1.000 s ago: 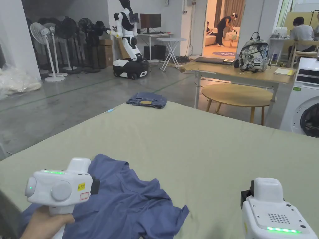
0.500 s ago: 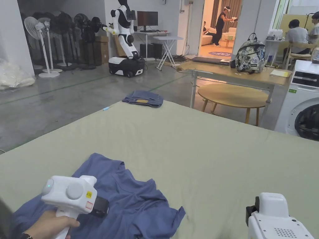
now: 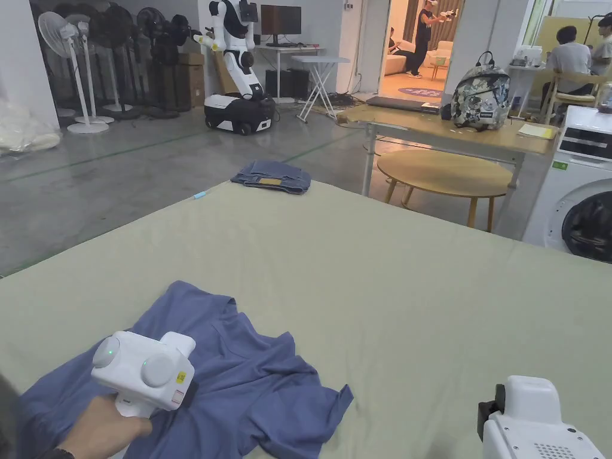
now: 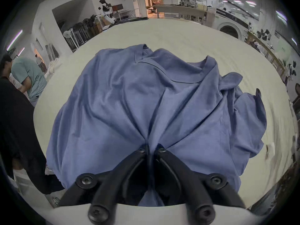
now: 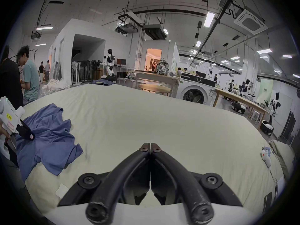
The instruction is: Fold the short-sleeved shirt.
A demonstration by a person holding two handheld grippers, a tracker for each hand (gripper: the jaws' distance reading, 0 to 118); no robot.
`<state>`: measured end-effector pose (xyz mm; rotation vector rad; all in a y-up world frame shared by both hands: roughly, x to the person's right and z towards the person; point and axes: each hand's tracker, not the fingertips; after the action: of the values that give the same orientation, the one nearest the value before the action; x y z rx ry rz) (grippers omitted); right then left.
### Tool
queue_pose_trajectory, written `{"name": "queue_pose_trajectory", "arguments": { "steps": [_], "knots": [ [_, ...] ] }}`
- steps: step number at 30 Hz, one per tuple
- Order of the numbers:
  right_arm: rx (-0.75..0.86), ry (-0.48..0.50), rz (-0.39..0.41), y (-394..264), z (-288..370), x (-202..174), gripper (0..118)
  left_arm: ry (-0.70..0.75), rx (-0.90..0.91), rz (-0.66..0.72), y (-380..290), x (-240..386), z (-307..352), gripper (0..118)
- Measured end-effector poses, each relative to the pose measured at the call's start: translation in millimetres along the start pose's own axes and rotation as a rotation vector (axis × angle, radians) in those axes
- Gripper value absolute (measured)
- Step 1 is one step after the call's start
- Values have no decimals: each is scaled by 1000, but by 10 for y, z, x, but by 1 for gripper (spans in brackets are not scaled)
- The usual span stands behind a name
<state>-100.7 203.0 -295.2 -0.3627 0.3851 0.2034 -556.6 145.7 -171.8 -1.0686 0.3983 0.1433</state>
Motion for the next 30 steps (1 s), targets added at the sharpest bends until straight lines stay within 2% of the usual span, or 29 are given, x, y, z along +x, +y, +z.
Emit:
{"name": "queue_pose_trajectory", "arguments": {
  "steps": [8, 20, 26, 30],
  "knots": [
    [-7, -7, -16, -41, 23, 67, 0, -103, 74, 139, 49, -293, -32, 0],
    [14, -38, -51, -10, 108, 255, 0, -173, 385, 207, 244, -228, 886, 0],
    [71, -65, -91, 92, 268, 429, 0, -233, 547, 156, 691, -41, 1586, 0],
    [117, -99, -128, 199, 431, 639, 0, -262, 647, 60, 999, 280, 2028, 0]
  ]
}}
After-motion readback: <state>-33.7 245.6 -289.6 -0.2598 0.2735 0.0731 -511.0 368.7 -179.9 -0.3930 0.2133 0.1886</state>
